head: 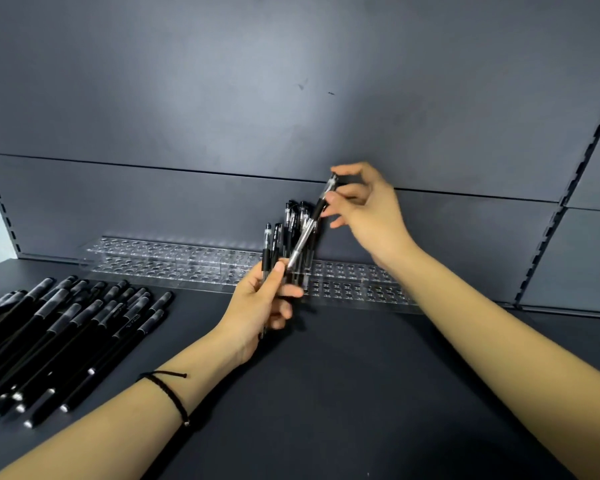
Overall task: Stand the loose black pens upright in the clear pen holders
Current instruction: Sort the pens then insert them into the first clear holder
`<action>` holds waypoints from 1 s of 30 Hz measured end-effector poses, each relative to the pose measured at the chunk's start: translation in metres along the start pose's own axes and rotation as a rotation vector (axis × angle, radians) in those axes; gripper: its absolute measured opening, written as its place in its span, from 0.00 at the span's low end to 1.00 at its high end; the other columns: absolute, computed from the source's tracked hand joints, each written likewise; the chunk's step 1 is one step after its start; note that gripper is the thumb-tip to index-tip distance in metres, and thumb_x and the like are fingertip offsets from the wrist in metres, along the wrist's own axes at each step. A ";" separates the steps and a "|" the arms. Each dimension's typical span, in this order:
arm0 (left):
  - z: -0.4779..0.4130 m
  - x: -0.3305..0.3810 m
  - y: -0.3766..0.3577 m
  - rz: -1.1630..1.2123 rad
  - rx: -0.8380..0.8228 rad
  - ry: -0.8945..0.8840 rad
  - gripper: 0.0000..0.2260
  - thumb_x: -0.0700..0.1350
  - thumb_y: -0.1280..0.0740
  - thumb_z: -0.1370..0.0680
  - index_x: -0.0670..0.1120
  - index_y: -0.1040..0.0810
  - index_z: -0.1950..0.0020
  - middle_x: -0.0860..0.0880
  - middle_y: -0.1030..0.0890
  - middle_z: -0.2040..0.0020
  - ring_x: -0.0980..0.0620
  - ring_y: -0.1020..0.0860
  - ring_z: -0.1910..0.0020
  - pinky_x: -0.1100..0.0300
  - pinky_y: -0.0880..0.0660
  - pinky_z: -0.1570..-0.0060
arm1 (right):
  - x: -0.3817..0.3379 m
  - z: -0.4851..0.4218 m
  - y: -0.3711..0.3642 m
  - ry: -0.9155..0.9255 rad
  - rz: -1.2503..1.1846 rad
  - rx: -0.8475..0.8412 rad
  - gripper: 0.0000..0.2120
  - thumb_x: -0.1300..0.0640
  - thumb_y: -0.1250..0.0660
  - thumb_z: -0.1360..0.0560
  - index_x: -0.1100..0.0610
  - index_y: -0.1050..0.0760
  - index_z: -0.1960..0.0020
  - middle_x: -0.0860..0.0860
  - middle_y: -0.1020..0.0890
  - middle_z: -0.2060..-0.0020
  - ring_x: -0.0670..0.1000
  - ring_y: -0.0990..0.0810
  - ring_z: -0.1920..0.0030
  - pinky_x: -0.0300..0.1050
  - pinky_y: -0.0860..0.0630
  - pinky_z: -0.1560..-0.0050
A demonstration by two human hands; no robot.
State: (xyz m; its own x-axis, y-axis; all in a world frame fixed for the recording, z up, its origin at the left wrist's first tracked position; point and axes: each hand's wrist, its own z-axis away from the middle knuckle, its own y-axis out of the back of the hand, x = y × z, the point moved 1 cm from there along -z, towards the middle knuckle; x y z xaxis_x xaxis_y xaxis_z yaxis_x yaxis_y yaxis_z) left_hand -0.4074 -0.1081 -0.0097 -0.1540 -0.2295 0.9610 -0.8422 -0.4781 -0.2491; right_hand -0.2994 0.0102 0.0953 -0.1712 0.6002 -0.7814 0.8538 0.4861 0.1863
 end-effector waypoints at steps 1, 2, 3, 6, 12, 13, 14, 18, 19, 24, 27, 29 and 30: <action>-0.001 -0.001 0.002 -0.011 0.022 0.016 0.09 0.53 0.41 0.18 0.50 0.24 0.47 0.50 0.26 0.69 0.57 0.35 0.79 0.67 0.40 0.80 | 0.001 -0.003 0.004 0.014 0.034 0.021 0.14 0.68 0.34 0.24 0.51 0.28 0.47 0.49 0.19 0.64 0.46 0.18 0.66 0.38 0.23 0.69; -0.003 -0.001 0.003 -0.011 0.035 0.042 0.11 0.55 0.42 0.18 0.50 0.24 0.47 0.51 0.32 0.71 0.58 0.40 0.79 0.67 0.44 0.80 | 0.003 -0.005 0.007 0.023 0.081 0.027 0.13 0.68 0.34 0.24 0.51 0.28 0.47 0.48 0.19 0.64 0.46 0.18 0.65 0.37 0.23 0.68; -0.005 -0.001 0.005 -0.002 0.038 0.077 0.13 0.57 0.43 0.18 0.50 0.25 0.48 0.52 0.35 0.72 0.58 0.43 0.78 0.68 0.46 0.80 | 0.006 -0.005 0.009 0.027 0.125 0.026 0.13 0.67 0.34 0.24 0.51 0.28 0.46 0.47 0.20 0.64 0.46 0.18 0.65 0.37 0.23 0.68; -0.008 0.000 0.005 0.067 0.008 0.184 0.13 0.56 0.47 0.17 0.49 0.32 0.53 0.53 0.37 0.74 0.58 0.45 0.80 0.69 0.48 0.81 | 0.014 -0.003 0.012 0.026 0.174 0.017 0.13 0.67 0.34 0.24 0.52 0.27 0.45 0.46 0.19 0.65 0.43 0.18 0.65 0.36 0.22 0.68; -0.008 0.001 0.004 0.035 -0.031 0.205 0.13 0.49 0.49 0.19 0.47 0.38 0.63 0.54 0.38 0.77 0.57 0.45 0.81 0.66 0.47 0.82 | 0.019 -0.004 0.015 0.054 0.131 0.119 0.12 0.66 0.34 0.23 0.50 0.28 0.46 0.49 0.19 0.63 0.44 0.18 0.64 0.37 0.22 0.66; -0.007 0.001 0.004 0.014 -0.035 0.210 0.14 0.49 0.49 0.19 0.47 0.39 0.64 0.55 0.38 0.78 0.57 0.45 0.81 0.66 0.46 0.82 | 0.018 -0.004 0.016 0.061 0.136 0.121 0.12 0.66 0.34 0.23 0.50 0.28 0.46 0.49 0.19 0.63 0.44 0.19 0.64 0.37 0.22 0.66; -0.007 0.001 0.004 0.004 -0.036 0.208 0.14 0.48 0.49 0.19 0.47 0.39 0.64 0.55 0.38 0.78 0.57 0.45 0.81 0.66 0.46 0.82 | 0.017 -0.004 0.016 0.065 0.149 0.106 0.12 0.66 0.34 0.23 0.50 0.28 0.46 0.49 0.19 0.63 0.44 0.19 0.64 0.38 0.22 0.66; -0.007 -0.001 0.005 0.043 -0.028 0.179 0.04 0.46 0.47 0.19 0.46 0.39 0.51 0.53 0.35 0.73 0.57 0.44 0.80 0.67 0.47 0.81 | 0.019 0.003 0.010 0.034 0.270 -0.101 0.11 0.64 0.33 0.23 0.52 0.25 0.45 0.54 0.18 0.55 0.45 0.17 0.62 0.41 0.19 0.64; -0.007 -0.001 0.005 0.055 -0.031 0.173 0.03 0.45 0.47 0.19 0.47 0.39 0.50 0.53 0.34 0.73 0.57 0.43 0.80 0.67 0.47 0.80 | 0.023 0.005 0.008 0.026 0.321 -0.149 0.11 0.62 0.33 0.23 0.52 0.24 0.43 0.53 0.18 0.53 0.46 0.17 0.61 0.42 0.18 0.62; -0.001 0.005 0.001 0.142 -0.095 0.058 0.09 0.46 0.42 0.17 0.50 0.37 0.56 0.51 0.30 0.70 0.57 0.40 0.77 0.67 0.45 0.79 | 0.030 0.019 -0.004 0.163 0.503 -0.066 0.15 0.46 0.32 0.25 0.45 0.24 0.38 0.44 0.25 0.58 0.44 0.27 0.66 0.41 0.25 0.55; 0.001 0.005 -0.001 0.081 -0.169 0.002 0.07 0.48 0.41 0.17 0.50 0.33 0.55 0.51 0.29 0.68 0.57 0.40 0.76 0.67 0.44 0.79 | 0.021 0.027 -0.014 0.112 0.343 -0.077 0.12 0.50 0.29 0.26 0.50 0.23 0.43 0.46 0.20 0.60 0.44 0.25 0.66 0.37 0.25 0.59; 0.002 0.004 0.000 0.050 -0.187 -0.010 0.05 0.48 0.40 0.18 0.50 0.32 0.53 0.51 0.29 0.68 0.57 0.40 0.76 0.68 0.45 0.79 | 0.016 0.028 -0.018 0.019 0.258 -0.133 0.10 0.55 0.29 0.26 0.52 0.23 0.46 0.48 0.17 0.60 0.47 0.20 0.63 0.36 0.24 0.62; 0.002 0.005 0.000 0.047 -0.184 -0.018 0.04 0.48 0.40 0.18 0.50 0.31 0.52 0.51 0.29 0.68 0.57 0.40 0.76 0.68 0.44 0.79 | 0.015 0.027 -0.018 -0.025 0.207 -0.150 0.09 0.58 0.29 0.26 0.52 0.24 0.46 0.49 0.16 0.60 0.46 0.19 0.63 0.36 0.24 0.64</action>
State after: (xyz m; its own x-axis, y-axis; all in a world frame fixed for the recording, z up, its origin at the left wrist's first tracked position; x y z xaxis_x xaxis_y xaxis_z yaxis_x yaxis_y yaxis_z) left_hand -0.4067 -0.1111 -0.0056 -0.1876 -0.2635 0.9462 -0.9148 -0.3038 -0.2660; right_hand -0.3046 -0.0066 0.0641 0.0132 0.6816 -0.7317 0.7863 0.4449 0.4286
